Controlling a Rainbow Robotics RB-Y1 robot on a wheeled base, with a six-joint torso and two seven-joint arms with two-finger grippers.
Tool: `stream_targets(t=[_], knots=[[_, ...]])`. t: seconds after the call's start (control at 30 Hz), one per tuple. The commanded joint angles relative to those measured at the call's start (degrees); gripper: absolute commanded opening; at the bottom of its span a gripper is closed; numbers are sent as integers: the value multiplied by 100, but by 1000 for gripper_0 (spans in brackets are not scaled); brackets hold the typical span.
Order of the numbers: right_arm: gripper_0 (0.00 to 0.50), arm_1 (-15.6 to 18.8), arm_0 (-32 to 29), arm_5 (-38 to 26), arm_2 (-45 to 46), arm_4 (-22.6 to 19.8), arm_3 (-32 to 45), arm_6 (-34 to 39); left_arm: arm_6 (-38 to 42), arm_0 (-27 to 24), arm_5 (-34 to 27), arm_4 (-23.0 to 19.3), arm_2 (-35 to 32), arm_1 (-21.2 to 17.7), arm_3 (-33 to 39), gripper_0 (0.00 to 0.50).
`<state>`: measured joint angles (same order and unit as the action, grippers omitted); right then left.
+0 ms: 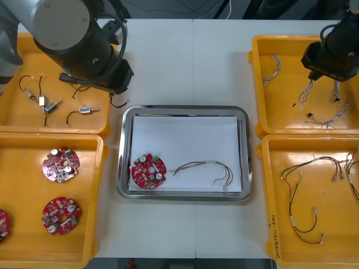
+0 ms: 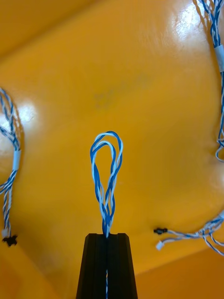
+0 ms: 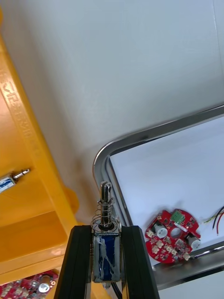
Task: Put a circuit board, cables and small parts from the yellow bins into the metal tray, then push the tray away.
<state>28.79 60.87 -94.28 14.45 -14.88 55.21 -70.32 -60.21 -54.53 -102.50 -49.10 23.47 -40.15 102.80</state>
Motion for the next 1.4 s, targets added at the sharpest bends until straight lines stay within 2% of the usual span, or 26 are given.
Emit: stream_targets(t=[0.03, 0.2, 0.4, 0.67, 0.77, 0.8, 0.83, 0.87, 1.03, 1.13, 1.27, 1.4], knots=[[0, 232, -5, -715, 163, -32, 860, -158, 721, -304, 178, 102, 281, 174, 197, 0], [0, 258, -5, -1497, 163, -85, 1555, -245, 862, -295, 318, 50, 668, 244, 188, 0], [0, 293, -58, -1572, 163, -208, 2187, -817, 994, -260, 714, 32, 1142, 262, 100, 0], [0, 689, -840, -1572, -224, -1368, 3585, -1836, 1029, 38, 1593, 208, 1872, 209, -128, 0], [0, 794, -1060, -1572, -426, -1676, 3954, -1994, 1037, 109, 1742, 269, 2021, 165, -128, 0], [0, 865, -1174, -1572, -584, -1904, 4183, -2038, 1037, 179, 1812, 313, 2083, 139, -137, 0], [0, 865, -1174, -1572, -584, -1904, 4183, -2038, 1037, 179, 1812, 313, 2083, 139, -137, 0], [0, 935, -1271, -1572, -786, -2124, 4411, -2065, 1037, 241, 1900, 357, 2153, 95, -137, 0], [0, 1093, -1315, -1572, -1410, -2519, 4965, -2170, 1037, 311, 2164, 507, 2434, -11, -216, 0], [0, 1146, -1315, -1572, -1744, -2783, 5220, -2504, 1037, 311, 2392, 542, 2592, -20, -410, 0], [0, 1163, -1315, -1572, -1850, -3047, 5413, -2882, 1002, 311, 2568, 595, 2698, -20, -559, 0], [0, 1155, -1315, -1572, -1894, -3574, 5431, -3269, 1011, 311, 2647, 647, 2759, -20, -638, 0]])
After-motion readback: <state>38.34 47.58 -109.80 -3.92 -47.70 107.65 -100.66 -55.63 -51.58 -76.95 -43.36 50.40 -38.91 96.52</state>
